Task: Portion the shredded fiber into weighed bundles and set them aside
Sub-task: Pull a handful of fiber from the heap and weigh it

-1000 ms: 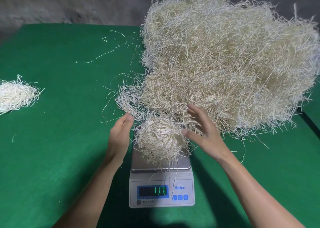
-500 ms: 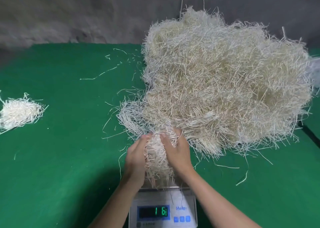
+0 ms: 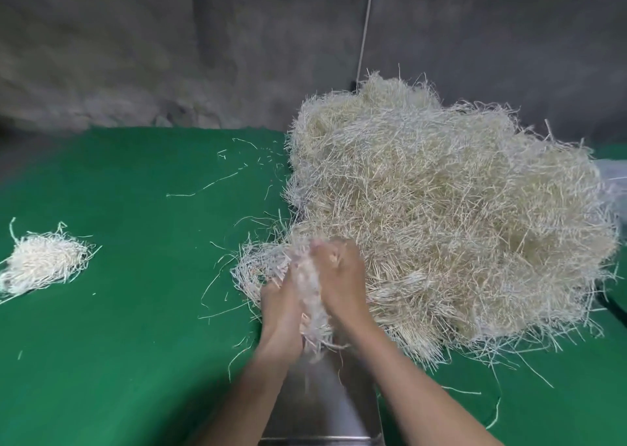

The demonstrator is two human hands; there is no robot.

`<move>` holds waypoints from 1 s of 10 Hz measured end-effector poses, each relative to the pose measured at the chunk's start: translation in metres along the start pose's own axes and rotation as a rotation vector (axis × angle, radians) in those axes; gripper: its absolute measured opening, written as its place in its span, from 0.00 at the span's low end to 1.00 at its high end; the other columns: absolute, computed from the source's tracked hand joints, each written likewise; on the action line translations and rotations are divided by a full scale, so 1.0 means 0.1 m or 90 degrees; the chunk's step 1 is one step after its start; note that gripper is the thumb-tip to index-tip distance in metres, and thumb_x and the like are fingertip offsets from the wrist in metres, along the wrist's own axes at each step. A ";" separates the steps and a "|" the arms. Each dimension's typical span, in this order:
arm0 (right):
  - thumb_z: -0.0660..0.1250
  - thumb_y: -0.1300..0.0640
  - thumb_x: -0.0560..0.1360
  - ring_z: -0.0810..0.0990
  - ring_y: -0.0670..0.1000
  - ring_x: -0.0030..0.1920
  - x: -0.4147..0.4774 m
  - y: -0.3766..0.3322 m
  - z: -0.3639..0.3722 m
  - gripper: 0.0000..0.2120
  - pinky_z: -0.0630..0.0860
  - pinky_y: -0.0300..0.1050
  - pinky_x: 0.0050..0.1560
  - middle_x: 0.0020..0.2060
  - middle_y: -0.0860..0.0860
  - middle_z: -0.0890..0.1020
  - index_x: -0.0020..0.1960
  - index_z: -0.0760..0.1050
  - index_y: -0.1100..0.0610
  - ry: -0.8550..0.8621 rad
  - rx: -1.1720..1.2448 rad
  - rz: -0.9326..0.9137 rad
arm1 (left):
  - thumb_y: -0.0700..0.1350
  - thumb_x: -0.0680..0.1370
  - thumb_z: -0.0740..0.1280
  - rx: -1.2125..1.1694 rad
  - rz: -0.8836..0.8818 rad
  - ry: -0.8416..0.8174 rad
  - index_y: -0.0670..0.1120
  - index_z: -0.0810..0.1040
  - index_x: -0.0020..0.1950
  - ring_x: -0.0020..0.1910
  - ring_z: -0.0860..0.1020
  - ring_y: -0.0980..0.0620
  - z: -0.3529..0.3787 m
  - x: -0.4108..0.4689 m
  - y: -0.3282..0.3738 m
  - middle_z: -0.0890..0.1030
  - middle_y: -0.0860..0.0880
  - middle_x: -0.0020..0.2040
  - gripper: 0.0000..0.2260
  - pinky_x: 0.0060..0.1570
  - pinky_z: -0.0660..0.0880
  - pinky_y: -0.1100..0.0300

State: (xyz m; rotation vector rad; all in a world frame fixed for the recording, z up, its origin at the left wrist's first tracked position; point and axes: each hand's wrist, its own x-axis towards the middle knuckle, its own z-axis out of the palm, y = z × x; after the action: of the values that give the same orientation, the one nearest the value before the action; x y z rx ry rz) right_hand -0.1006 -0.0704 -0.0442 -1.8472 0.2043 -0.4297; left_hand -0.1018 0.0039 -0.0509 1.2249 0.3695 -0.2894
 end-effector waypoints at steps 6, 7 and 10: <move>0.56 0.73 0.74 0.74 0.39 0.39 0.33 0.21 0.05 0.20 0.70 0.30 0.33 0.49 0.47 0.73 0.53 0.68 0.48 0.053 0.120 0.097 | 0.42 0.82 0.58 0.254 0.073 0.050 0.47 0.69 0.37 0.27 0.66 0.58 0.04 0.63 0.15 0.68 0.53 0.30 0.13 0.28 0.65 0.66; 0.63 0.53 0.72 0.68 0.37 0.63 0.35 0.18 -0.08 0.29 0.69 0.41 0.58 0.70 0.39 0.63 0.69 0.59 0.36 -0.074 0.207 -0.017 | 0.45 0.79 0.65 0.277 0.149 0.037 0.34 0.75 0.52 0.27 0.74 0.51 0.06 0.66 0.25 0.75 0.45 0.31 0.13 0.28 0.70 0.59; 0.55 0.63 0.80 0.75 0.47 0.54 0.65 0.40 -0.08 0.10 0.74 0.41 0.53 0.52 0.47 0.75 0.54 0.72 0.53 0.115 0.210 0.069 | 0.57 0.80 0.57 -0.012 0.122 -0.244 0.51 0.76 0.60 0.59 0.79 0.53 -0.09 0.51 0.07 0.80 0.51 0.60 0.15 0.55 0.77 0.56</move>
State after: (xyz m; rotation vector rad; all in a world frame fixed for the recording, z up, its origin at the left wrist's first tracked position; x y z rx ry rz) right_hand -0.0414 -0.1125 -0.0674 -1.4671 0.3350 -0.5218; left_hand -0.0542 0.0138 -0.0692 1.1465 -0.0763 -0.3461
